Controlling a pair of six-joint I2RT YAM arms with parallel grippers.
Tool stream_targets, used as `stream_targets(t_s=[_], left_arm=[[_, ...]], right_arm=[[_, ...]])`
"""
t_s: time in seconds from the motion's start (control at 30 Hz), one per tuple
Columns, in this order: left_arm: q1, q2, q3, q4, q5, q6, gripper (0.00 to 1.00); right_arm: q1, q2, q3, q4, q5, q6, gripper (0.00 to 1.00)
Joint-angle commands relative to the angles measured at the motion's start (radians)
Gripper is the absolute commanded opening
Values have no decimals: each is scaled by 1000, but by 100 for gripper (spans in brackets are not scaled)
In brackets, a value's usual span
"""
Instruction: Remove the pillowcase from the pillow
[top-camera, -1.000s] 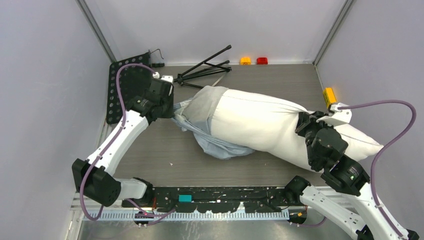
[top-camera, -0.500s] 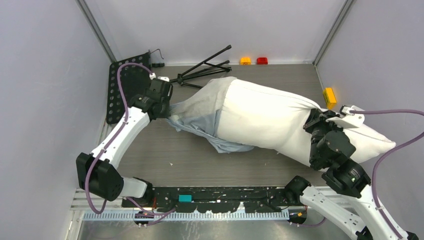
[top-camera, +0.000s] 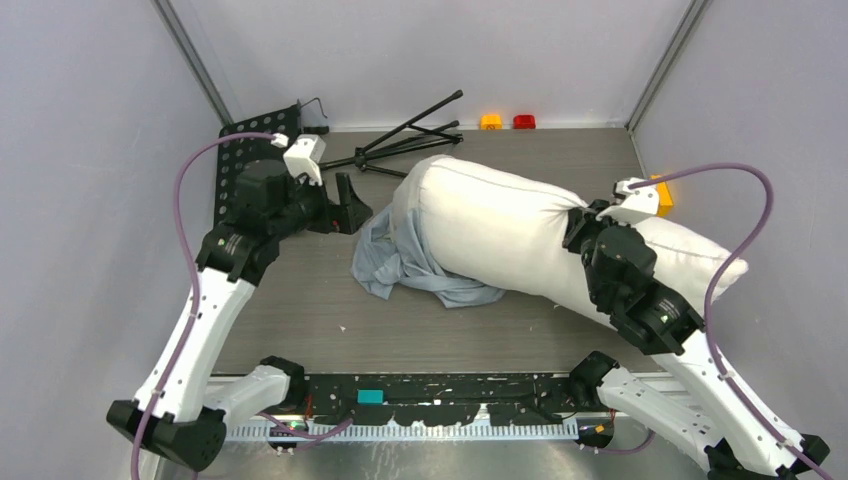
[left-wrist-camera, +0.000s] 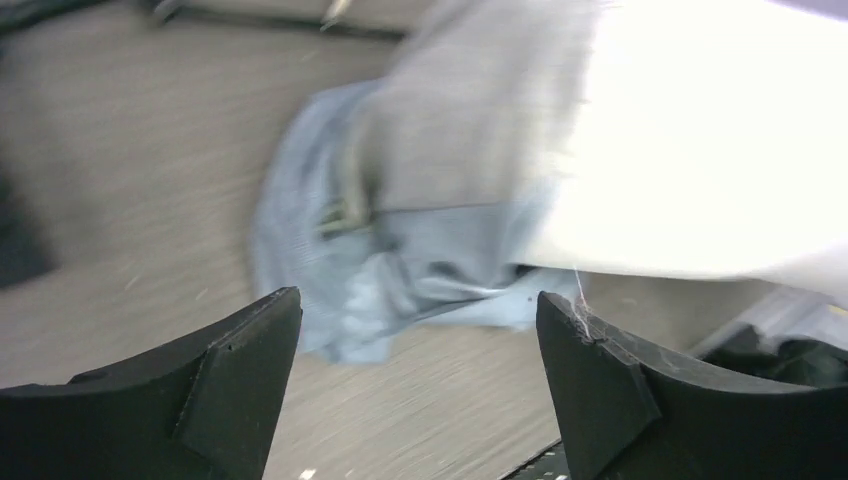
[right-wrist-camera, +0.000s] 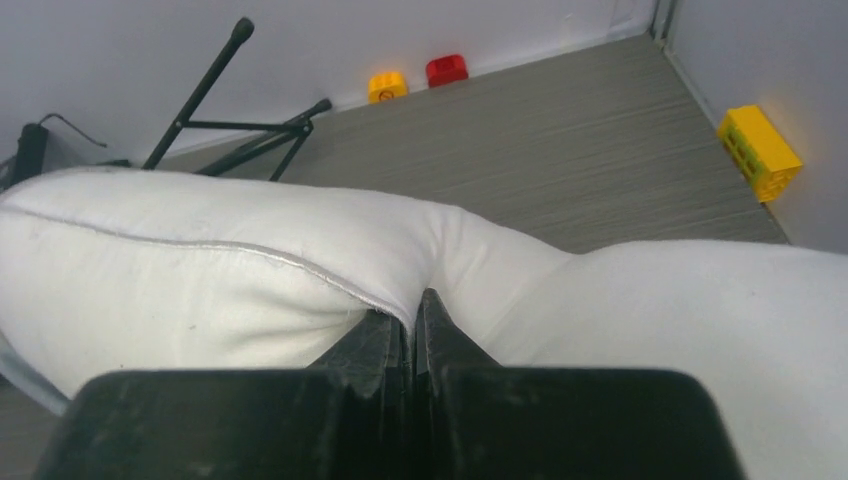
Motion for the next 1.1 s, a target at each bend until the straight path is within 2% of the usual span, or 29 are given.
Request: stream_targets(t_s=[0.0,0.17,0.33,0.43,0.67,0.93,1.0,1.07], left_arm=[[-8,-42,-27,234,388,-68,90],[-74,-13,-46,236,321,-33,85],[-118,57,-35,267,156,-18,69],[-121,115,-15,291,94,-19,69],[-127,242,52,356,64,-9,69],[-127,362,131,390,105,11,69],[-127,387,145,389,88,12,62],[-127,403,157,375,29,9,41]], right_arm=[[-6,17,54,146,-99,92,0],[-6,20,57,148,-121,94,0],[-5,11,61,147,-136,87,0],[-5,5,64,134,-147,86,0],[-6,-10,56,115,-158,102,0],[-6,-7,50,118,-163,104,0],[-6,-6,49,117,-161,103,0],[-6,-9,47,118,-155,99,0]])
